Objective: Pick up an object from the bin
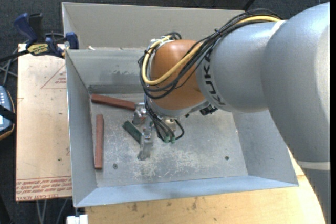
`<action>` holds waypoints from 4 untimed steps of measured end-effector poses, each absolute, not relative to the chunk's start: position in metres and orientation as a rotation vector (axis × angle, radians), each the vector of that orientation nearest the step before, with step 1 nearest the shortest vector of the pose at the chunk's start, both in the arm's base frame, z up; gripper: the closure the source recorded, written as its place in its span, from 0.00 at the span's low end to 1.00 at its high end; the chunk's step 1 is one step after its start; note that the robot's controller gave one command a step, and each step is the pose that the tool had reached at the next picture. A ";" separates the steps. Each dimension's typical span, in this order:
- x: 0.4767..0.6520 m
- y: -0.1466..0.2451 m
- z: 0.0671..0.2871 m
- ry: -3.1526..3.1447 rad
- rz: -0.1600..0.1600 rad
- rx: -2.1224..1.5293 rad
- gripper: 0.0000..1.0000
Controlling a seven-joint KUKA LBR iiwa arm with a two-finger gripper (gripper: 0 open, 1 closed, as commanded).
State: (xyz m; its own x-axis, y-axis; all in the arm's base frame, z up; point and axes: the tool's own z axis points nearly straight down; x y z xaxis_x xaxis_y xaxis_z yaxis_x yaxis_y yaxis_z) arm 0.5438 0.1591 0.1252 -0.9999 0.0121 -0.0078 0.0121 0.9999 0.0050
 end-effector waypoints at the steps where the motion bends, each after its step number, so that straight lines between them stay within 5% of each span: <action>1: 0.560 0.151 0.100 3.144 -0.004 0.086 0.00; 2: 0.624 0.190 0.081 3.116 0.005 0.356 1.00; 3: 0.624 0.190 0.081 3.116 0.005 0.357 1.00; 4: 0.609 0.196 0.122 3.125 -0.004 0.378 1.00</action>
Offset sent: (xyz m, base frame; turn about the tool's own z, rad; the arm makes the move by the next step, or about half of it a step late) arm 0.0788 0.0303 -0.0450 0.2163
